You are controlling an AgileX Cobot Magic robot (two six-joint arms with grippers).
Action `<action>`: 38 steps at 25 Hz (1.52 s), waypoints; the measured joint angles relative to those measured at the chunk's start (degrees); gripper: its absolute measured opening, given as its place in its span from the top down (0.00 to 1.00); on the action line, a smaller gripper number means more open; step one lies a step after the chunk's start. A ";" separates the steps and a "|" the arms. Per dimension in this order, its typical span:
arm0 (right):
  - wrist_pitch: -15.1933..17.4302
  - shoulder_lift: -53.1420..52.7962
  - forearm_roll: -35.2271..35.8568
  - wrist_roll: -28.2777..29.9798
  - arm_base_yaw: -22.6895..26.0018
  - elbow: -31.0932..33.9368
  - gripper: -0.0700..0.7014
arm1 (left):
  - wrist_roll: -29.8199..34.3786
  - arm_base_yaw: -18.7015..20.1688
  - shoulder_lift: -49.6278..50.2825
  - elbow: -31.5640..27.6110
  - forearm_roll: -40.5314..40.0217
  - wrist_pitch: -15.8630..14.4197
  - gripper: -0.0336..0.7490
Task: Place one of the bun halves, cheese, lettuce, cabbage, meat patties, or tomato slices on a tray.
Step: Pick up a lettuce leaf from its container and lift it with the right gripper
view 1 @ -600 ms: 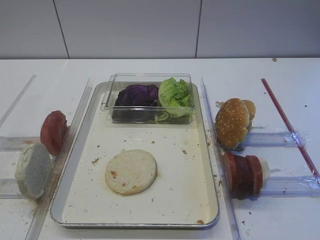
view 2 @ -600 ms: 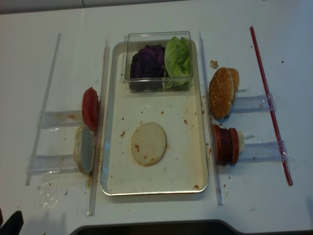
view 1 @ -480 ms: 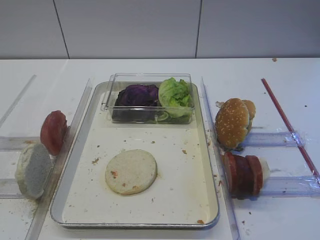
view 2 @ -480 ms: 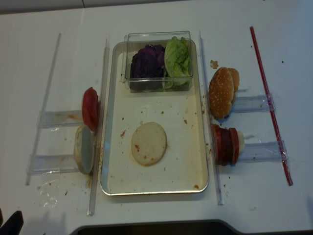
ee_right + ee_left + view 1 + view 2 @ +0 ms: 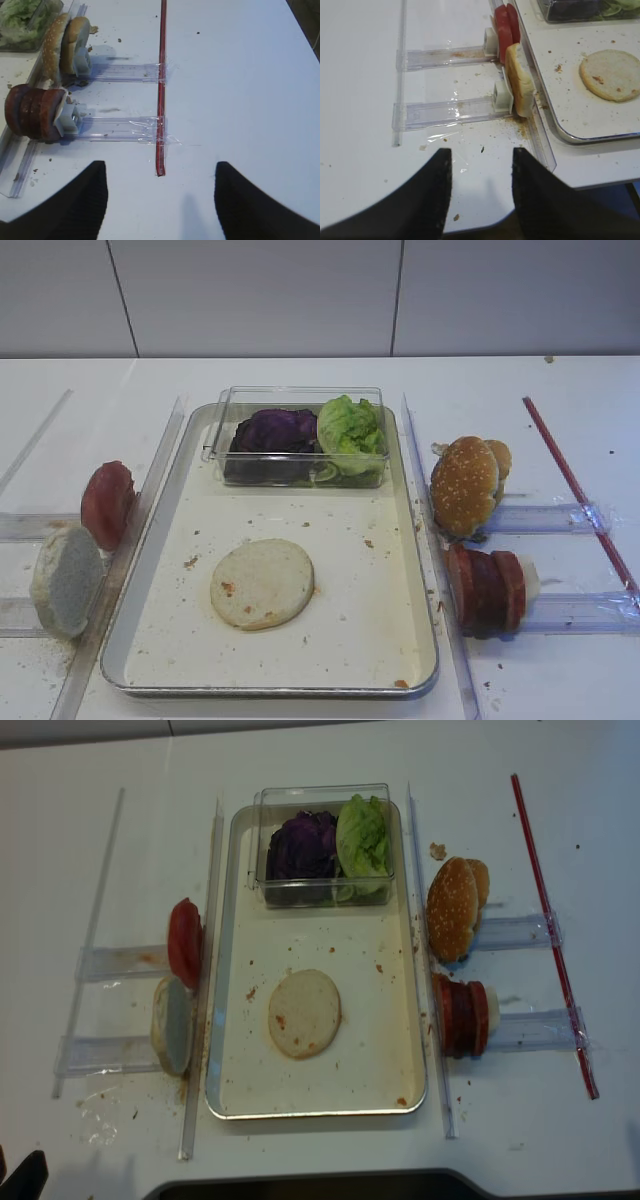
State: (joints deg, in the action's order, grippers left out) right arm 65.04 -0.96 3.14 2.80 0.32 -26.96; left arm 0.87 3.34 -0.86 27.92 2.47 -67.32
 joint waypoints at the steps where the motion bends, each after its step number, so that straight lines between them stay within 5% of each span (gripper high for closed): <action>1: 0.00 0.00 0.00 0.00 0.00 0.00 0.26 | 0.00 0.00 0.00 0.00 0.00 0.00 0.59; 18: -0.34 0.68 4.42 -0.53 0.00 -0.45 0.26 | 0.00 0.00 0.00 0.00 0.00 0.00 0.59; 32: -3.39 30.93 6.48 2.10 0.00 -17.67 0.26 | 0.00 0.00 0.00 0.00 0.00 0.00 0.59; 38: -6.77 36.95 6.48 0.76 0.00 -18.19 0.26 | 0.00 0.00 0.00 0.00 0.00 0.00 0.59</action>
State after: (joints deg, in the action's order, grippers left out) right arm 58.27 35.98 9.63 3.57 0.32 -45.15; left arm 0.87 3.34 -0.86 27.92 2.47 -67.32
